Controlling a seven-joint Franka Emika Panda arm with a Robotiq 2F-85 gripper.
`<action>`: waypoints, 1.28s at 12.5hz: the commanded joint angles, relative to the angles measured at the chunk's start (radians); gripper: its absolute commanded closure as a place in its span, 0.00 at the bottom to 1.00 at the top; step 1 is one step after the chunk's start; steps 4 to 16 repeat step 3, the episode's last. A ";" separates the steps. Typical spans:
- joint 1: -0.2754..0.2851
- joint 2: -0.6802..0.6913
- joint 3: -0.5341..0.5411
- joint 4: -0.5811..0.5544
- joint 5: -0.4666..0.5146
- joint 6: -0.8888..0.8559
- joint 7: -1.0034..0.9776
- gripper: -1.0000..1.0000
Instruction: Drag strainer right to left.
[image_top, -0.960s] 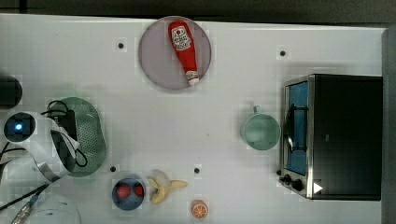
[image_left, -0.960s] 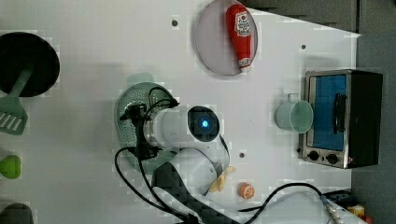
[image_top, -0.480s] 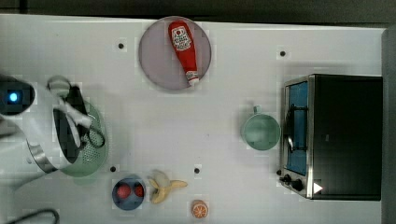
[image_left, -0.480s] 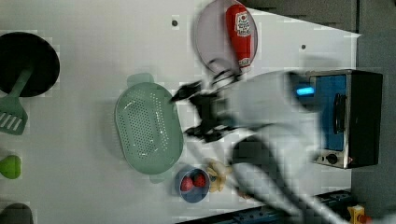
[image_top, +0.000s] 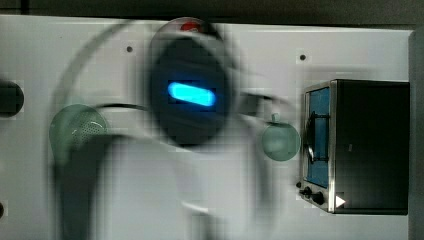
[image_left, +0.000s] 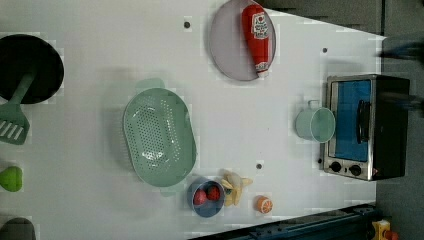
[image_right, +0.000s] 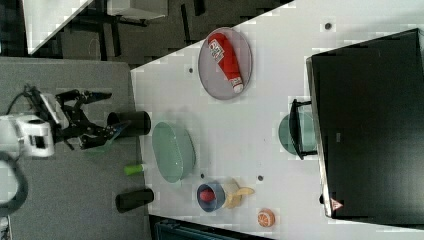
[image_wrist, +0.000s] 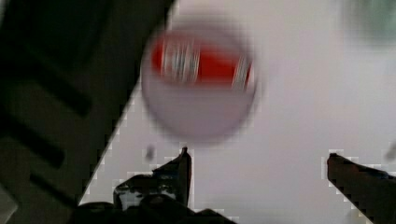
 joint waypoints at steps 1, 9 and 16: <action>-0.005 0.002 -0.075 -0.057 -0.073 -0.117 -0.343 0.00; -0.005 -0.033 -0.119 -0.058 -0.076 -0.119 -0.345 0.00; -0.005 -0.033 -0.119 -0.058 -0.076 -0.119 -0.345 0.00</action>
